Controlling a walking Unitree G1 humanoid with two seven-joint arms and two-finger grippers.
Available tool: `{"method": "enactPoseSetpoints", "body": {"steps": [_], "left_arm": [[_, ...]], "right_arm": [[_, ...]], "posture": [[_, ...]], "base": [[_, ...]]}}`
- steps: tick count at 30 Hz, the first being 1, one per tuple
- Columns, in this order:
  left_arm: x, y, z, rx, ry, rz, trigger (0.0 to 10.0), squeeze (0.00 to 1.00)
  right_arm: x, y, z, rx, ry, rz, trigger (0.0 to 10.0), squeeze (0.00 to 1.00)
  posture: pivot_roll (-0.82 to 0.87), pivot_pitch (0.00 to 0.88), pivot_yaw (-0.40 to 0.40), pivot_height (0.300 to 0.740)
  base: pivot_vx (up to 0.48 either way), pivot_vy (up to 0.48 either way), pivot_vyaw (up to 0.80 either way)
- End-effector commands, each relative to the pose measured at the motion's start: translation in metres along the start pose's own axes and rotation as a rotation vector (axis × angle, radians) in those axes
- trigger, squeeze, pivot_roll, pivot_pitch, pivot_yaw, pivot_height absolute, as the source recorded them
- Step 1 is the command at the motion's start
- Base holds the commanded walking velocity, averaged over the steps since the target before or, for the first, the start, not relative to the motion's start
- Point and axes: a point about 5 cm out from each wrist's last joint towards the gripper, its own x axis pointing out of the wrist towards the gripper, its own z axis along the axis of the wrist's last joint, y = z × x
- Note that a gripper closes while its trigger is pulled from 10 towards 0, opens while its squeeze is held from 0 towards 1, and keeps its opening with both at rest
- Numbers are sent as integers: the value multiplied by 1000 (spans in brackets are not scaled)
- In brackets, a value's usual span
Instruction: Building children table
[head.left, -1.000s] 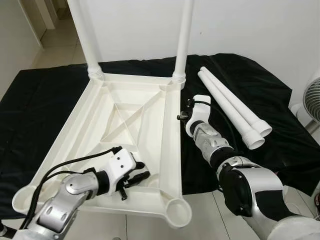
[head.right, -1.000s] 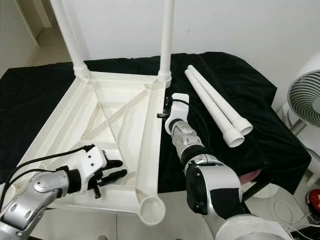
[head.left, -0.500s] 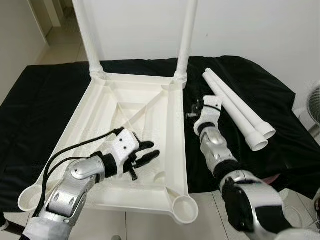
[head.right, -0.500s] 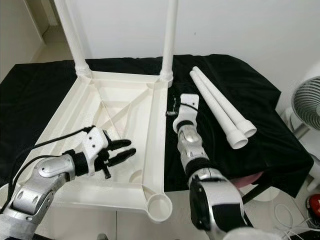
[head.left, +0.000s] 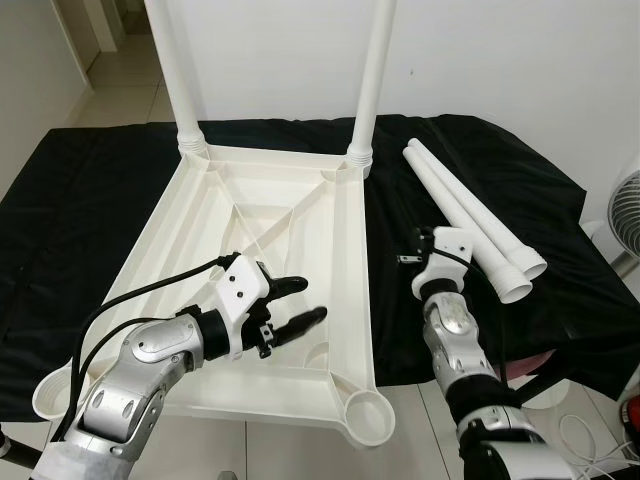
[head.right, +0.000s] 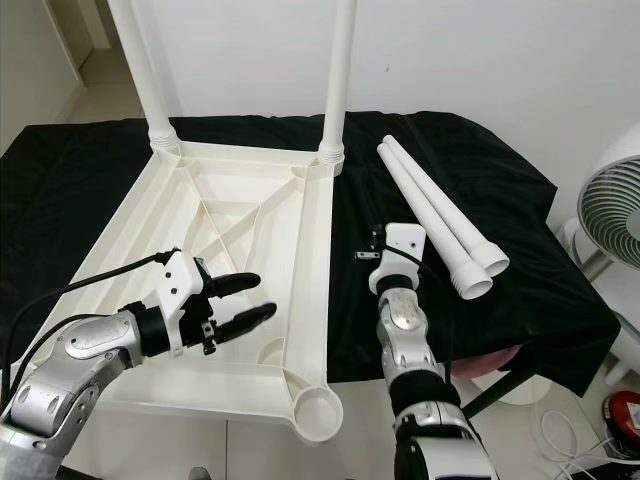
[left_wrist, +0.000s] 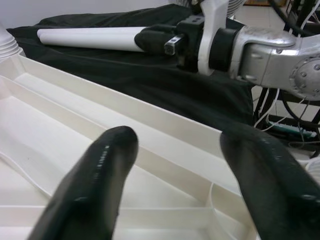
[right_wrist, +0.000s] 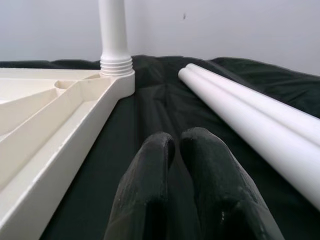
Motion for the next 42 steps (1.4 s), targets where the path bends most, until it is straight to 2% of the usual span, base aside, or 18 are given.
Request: {"method": "enactPoseSetpoints", "body": {"steps": [1,5,6,7,8,12,15,22,29,31,42], "left_arm": [[-1,-8,-2,12,26,-130,10000,1000],[-3,-13,-10,50,87,-174,10000,1000],[-3,-14,-11,54,99,-183,10000,537],[-3,-14,-11,54,99,-183,10000,537],[-5,-16,-12,52,113,-199,10000,0],[-8,-19,-16,54,139,-233,10000,0],[-16,-25,-25,53,208,-277,10000,0],[-18,-24,-31,59,236,-259,10000,0],[-16,-12,-44,71,284,-152,10000,0],[-12,-1,-47,87,306,-68,10000,0],[0,20,-48,141,297,76,10000,0]], "right_arm": [[-3,-2,3,0,-11,2,10000,0],[-12,-10,0,-29,4,-1,10000,0],[-14,-11,0,-34,7,-2,10000,0],[-14,-11,0,-34,7,-2,10000,0],[-15,-14,0,-42,8,-3,10000,0],[-16,-18,1,-55,10,-11,10000,0],[-17,-28,7,-82,8,-21,10000,0],[-15,-32,12,-93,13,-14,10000,0],[-12,-29,18,-93,4,-7,10000,0],[-12,-26,20,-87,2,-4,10000,0],[-13,-22,20,-74,13,-1,10000,0]], "posture": [[-48,0,-19,740],[-56,0,-21,740],[-57,0,-21,740],[-57,0,-21,740],[-58,0,-20,740],[-60,0,-25,740],[-59,0,-37,740],[-51,0,-43,740],[-47,2,-50,740],[-46,12,-55,740],[-47,34,-63,740]], "base": [[0,0,0],[0,0,0],[0,0,0],[0,0,0],[0,0,0],[0,0,0],[0,0,0],[0,0,0],[0,0,0],[0,0,0],[0,0,0]]}}
